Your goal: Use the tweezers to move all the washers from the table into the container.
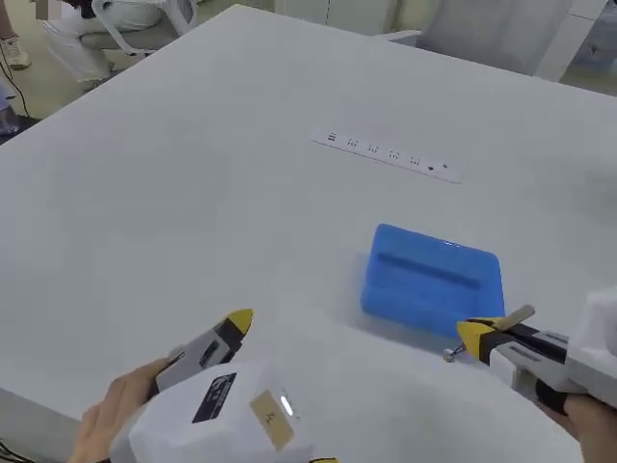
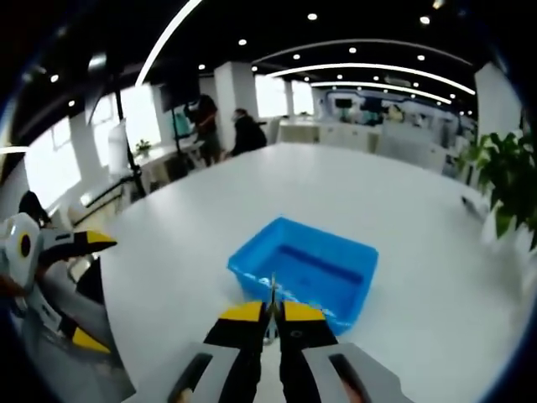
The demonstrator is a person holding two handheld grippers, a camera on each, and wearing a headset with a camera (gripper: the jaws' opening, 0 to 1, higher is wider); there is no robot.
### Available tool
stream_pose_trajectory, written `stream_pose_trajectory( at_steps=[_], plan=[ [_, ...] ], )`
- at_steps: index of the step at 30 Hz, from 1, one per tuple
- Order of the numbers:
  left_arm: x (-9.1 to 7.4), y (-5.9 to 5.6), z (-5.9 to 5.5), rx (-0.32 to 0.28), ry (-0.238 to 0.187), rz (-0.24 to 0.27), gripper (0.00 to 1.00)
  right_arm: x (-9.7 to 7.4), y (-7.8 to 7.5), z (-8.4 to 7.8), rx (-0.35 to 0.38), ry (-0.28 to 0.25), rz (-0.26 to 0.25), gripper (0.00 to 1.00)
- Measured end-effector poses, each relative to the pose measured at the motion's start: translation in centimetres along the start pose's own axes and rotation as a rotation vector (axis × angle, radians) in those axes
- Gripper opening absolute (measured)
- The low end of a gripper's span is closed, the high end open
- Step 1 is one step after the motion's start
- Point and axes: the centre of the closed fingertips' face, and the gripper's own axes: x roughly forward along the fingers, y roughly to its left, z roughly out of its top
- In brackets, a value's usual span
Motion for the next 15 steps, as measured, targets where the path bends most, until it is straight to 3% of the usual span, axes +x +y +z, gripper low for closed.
stream_pose_trajectory(
  at_steps=[4,8,12,15],
  plan=[
    [-0.3,0.4,0.5,-0.048,-0.031,0.000,0.92,-0.1,-0.8,1.9,0.011,-0.043,-0.015,0.02],
    [-0.4,0.5,0.8,-0.055,-0.048,0.002,0.92,0.4,-1.8,3.0,0.013,-0.066,-0.040,0.02],
    [-0.5,0.7,0.7,-0.061,-0.044,0.007,0.90,1.2,-2.6,3.3,0.013,-0.069,-0.062,0.02],
    [-1.0,1.4,1.3,-0.085,-0.077,0.032,0.84,2.1,-3.4,2.8,0.029,-0.063,-0.073,0.02]
  ],
)
